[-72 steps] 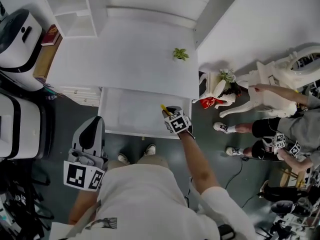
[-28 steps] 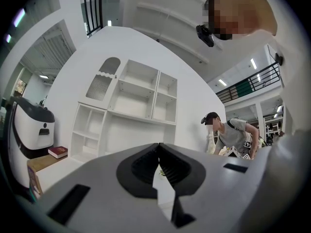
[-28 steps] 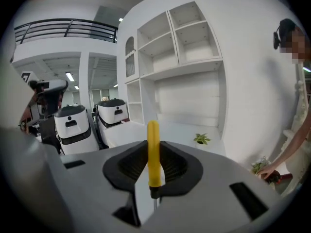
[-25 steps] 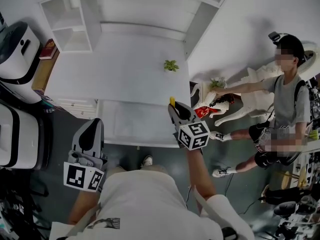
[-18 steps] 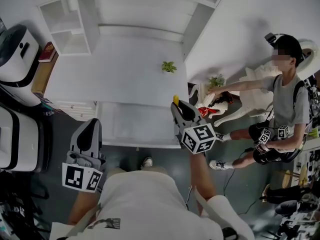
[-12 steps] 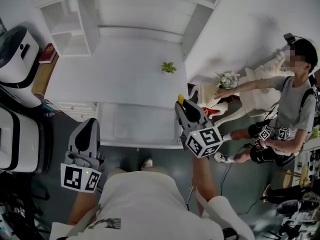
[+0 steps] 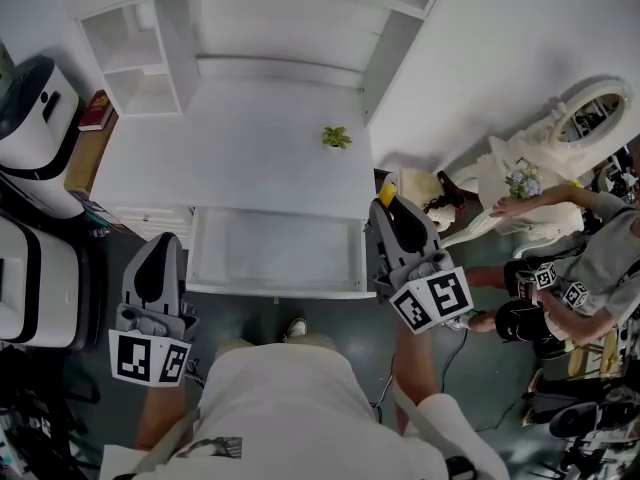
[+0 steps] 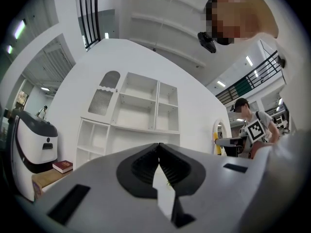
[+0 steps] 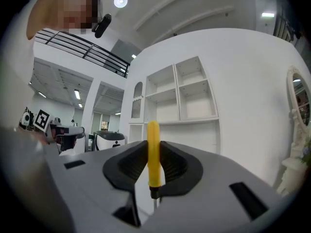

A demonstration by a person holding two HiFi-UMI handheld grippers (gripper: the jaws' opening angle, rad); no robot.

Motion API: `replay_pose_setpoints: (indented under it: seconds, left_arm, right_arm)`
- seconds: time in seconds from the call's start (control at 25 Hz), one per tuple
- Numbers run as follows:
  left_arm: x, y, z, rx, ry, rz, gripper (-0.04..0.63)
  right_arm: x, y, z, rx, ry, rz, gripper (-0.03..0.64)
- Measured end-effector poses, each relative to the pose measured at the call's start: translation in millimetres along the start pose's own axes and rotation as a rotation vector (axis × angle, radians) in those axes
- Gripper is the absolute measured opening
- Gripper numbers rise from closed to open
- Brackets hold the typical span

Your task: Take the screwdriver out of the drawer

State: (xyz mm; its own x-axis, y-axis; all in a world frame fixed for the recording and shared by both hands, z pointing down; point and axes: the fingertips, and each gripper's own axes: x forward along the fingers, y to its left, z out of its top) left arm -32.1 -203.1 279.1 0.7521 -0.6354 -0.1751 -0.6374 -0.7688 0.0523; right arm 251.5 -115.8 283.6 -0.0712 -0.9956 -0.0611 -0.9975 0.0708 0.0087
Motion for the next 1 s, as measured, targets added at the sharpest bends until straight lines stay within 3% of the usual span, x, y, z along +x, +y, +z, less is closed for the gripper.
replay_pose_setpoints:
  seconds: [0.6,1.0]
  left_arm:
    - [-13.5,14.5,37.0,0.055,-0.073,0.049,0.015]
    - [-21.7,27.4,58.2,0.091,-0.113,0.088,0.015]
  right_arm:
    - [-49.5,1.6,81.9,-0.036,-0.209,-0.043,0.086]
    - [-82.0,0.3,105.4,-0.054,-0.265,-0.096,0.086]
